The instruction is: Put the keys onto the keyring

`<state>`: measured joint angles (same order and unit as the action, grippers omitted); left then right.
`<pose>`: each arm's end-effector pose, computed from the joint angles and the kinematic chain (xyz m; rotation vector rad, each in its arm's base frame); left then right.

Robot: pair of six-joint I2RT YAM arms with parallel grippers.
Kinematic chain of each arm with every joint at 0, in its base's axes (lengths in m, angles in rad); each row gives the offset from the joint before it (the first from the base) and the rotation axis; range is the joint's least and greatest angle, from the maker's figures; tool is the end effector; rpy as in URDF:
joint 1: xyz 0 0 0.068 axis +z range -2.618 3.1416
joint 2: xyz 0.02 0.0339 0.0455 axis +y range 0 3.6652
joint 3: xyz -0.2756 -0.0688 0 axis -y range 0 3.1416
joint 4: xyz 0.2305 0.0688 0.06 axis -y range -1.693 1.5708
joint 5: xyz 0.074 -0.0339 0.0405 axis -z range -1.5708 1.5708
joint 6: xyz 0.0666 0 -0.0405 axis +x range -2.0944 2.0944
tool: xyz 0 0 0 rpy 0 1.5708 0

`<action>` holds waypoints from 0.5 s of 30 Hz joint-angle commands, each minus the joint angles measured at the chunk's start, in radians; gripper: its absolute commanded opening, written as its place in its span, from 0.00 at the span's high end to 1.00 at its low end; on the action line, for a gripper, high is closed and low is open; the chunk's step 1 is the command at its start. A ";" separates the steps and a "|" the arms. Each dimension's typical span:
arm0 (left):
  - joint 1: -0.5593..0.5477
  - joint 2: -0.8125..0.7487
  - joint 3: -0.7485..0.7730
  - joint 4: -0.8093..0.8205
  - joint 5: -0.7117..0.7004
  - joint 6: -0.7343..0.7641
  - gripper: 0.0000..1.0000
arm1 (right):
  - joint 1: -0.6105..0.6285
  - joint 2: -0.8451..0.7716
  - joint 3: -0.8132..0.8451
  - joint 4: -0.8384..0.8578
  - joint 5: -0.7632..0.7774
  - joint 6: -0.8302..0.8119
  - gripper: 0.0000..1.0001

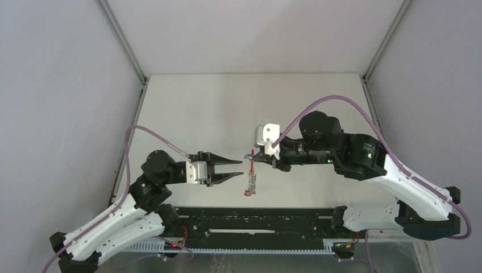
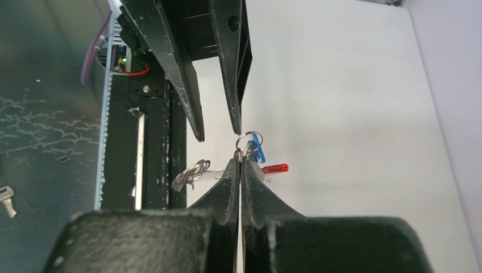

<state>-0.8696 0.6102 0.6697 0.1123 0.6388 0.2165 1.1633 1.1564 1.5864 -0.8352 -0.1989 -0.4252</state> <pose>0.0640 -0.1374 0.3668 1.1977 0.9167 -0.9748 0.0757 0.2086 0.4615 -1.5387 1.3249 0.6703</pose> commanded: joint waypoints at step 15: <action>-0.003 -0.036 0.176 -0.306 0.139 0.565 0.58 | -0.028 0.051 0.083 -0.097 -0.225 0.070 1.00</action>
<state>-0.8696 0.5690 0.8162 -0.0959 0.6659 0.6262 1.1385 1.1984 1.6093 -0.9150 -0.3714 -0.3763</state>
